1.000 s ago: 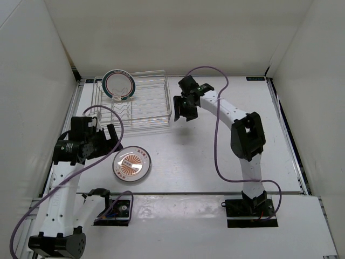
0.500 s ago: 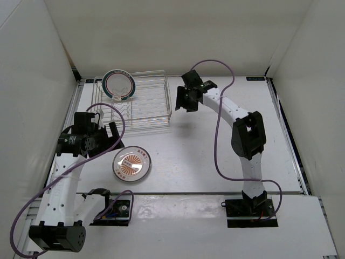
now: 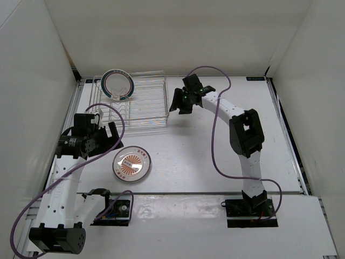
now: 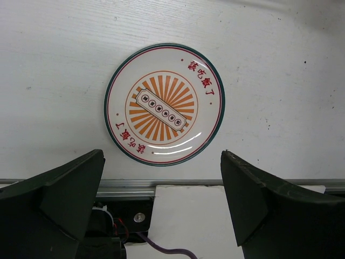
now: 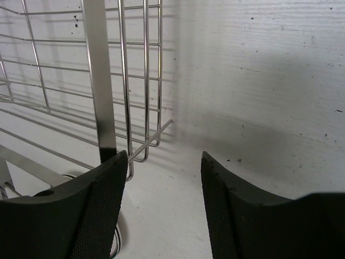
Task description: Unload the plates from the dish rack
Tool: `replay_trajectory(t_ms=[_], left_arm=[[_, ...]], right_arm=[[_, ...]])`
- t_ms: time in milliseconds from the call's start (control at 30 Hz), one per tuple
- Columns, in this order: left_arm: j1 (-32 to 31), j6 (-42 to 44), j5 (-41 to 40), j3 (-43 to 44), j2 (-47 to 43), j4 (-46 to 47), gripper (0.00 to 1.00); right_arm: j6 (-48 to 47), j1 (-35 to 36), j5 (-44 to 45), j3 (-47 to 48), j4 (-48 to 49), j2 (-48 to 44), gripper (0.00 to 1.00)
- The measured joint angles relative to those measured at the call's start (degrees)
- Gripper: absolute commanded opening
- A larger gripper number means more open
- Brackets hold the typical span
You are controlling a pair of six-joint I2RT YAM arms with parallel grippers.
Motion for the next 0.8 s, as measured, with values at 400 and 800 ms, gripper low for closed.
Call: replay_trajectory(t_ms=[400, 800], left_arm=[[0.0, 0.15, -1.44, -0.48, -0.48, -0.11, 1.0], [0.0, 0.17, -1.38, -1.62, 0.59, -0.04, 1.0]], right_arm=[[0.87, 0.55, 7.87, -13.27, 12.68, -7.58, 0.63], [3.3, 0.42, -1.57, -5.77, 18.29, -4.35, 0.6]])
